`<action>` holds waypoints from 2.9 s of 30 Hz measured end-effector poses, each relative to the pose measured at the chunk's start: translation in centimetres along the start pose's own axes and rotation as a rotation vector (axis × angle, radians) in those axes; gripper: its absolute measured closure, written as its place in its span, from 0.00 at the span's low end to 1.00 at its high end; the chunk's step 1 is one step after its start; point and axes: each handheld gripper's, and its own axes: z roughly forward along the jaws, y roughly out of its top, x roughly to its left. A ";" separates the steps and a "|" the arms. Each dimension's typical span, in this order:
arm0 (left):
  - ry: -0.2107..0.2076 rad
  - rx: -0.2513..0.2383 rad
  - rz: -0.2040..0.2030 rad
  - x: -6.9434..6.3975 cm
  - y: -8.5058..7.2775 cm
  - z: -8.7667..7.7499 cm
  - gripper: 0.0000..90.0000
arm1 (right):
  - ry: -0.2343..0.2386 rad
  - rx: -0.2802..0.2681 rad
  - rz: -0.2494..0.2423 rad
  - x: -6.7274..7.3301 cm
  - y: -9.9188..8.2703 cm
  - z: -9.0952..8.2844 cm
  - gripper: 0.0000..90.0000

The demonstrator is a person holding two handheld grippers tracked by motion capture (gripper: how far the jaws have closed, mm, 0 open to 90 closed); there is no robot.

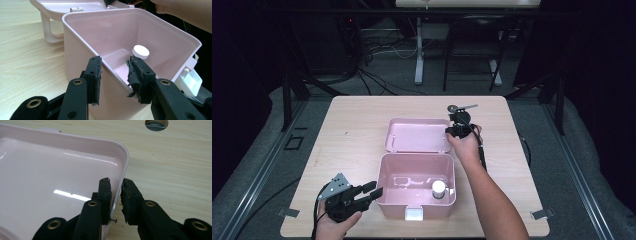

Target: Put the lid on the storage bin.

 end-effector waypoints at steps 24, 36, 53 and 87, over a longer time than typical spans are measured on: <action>0.001 -0.003 0.000 0.0 0.0 0.1 0.69 | -0.013 -0.009 0.005 0.2 0.0 -0.2 0.89; 0.001 -0.001 0.006 0.0 0.0 0.1 0.70 | -0.010 -0.019 0.012 0.3 0.1 -0.5 0.89; 0.001 -0.005 0.005 0.1 0.0 0.1 0.70 | -0.006 -0.059 0.008 0.4 0.2 -1.2 0.91; 0.001 0.001 0.008 0.1 0.0 0.1 0.70 | -0.010 -0.143 -0.022 0.8 0.8 -4.3 0.94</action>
